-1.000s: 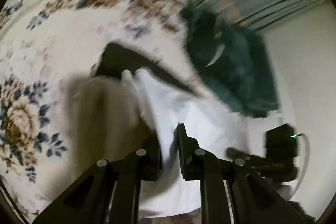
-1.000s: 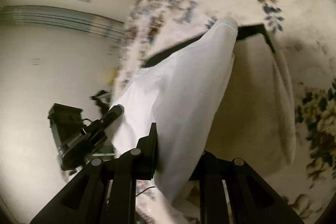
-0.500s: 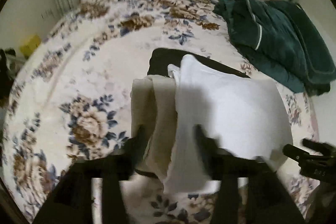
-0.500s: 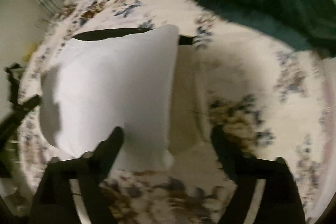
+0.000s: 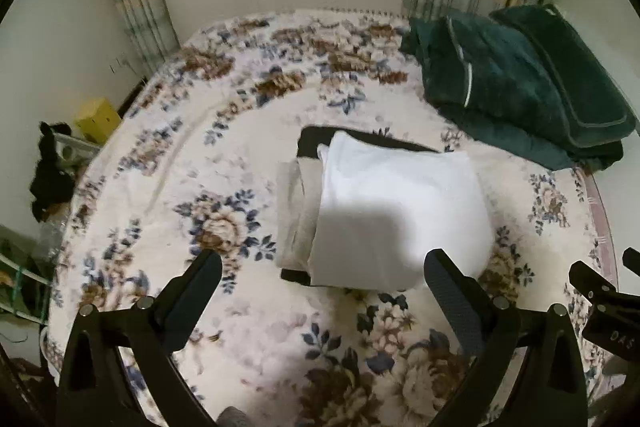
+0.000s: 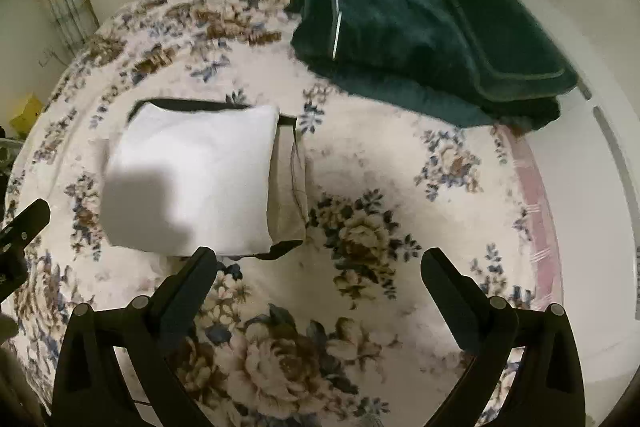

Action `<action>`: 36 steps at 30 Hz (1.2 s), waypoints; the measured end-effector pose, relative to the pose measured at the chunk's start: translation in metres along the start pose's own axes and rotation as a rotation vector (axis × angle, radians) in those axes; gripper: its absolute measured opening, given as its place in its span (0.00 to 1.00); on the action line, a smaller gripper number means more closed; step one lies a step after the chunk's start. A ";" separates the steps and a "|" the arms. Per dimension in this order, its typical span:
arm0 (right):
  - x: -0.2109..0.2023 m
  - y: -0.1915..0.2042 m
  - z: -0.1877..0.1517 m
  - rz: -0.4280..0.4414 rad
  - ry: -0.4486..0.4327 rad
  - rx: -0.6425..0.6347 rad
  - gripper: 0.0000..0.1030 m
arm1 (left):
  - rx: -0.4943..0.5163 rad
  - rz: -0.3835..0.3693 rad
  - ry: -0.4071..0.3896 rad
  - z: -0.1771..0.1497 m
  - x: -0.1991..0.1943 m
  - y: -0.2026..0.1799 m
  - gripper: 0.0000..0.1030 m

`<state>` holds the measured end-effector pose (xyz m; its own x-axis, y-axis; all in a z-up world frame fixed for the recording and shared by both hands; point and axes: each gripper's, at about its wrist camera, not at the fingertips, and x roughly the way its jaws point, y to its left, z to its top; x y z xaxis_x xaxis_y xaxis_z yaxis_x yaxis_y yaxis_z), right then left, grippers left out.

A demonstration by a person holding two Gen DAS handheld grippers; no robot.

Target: Fold small clothes

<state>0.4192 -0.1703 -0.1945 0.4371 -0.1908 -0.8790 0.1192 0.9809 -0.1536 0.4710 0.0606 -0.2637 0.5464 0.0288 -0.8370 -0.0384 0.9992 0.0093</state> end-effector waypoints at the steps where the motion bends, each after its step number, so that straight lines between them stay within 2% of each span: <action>1: -0.014 -0.002 -0.003 0.002 -0.012 0.004 1.00 | 0.006 0.003 -0.012 -0.001 -0.015 -0.002 1.00; 9: -0.162 -0.029 -0.042 0.015 -0.146 0.025 1.00 | 0.026 0.009 -0.139 -0.023 -0.143 -0.007 1.00; 15: -0.260 -0.047 -0.075 0.028 -0.258 0.030 1.00 | 0.011 -0.022 -0.195 -0.039 -0.215 -0.008 1.00; 20: -0.324 -0.060 -0.097 0.042 -0.326 0.038 1.00 | 0.002 -0.033 -0.240 -0.051 -0.266 -0.008 1.00; 27: -0.381 -0.066 -0.126 0.063 -0.379 0.028 1.00 | 0.008 -0.044 -0.293 -0.067 -0.314 -0.007 1.00; 36: -0.407 -0.065 -0.140 0.082 -0.406 0.012 1.00 | -0.004 -0.049 -0.328 -0.084 -0.344 -0.005 1.00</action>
<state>0.1089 -0.1516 0.1100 0.7616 -0.1136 -0.6380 0.0787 0.9934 -0.0830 0.2130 0.0436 -0.0216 0.7881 -0.0115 -0.6154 -0.0080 0.9995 -0.0290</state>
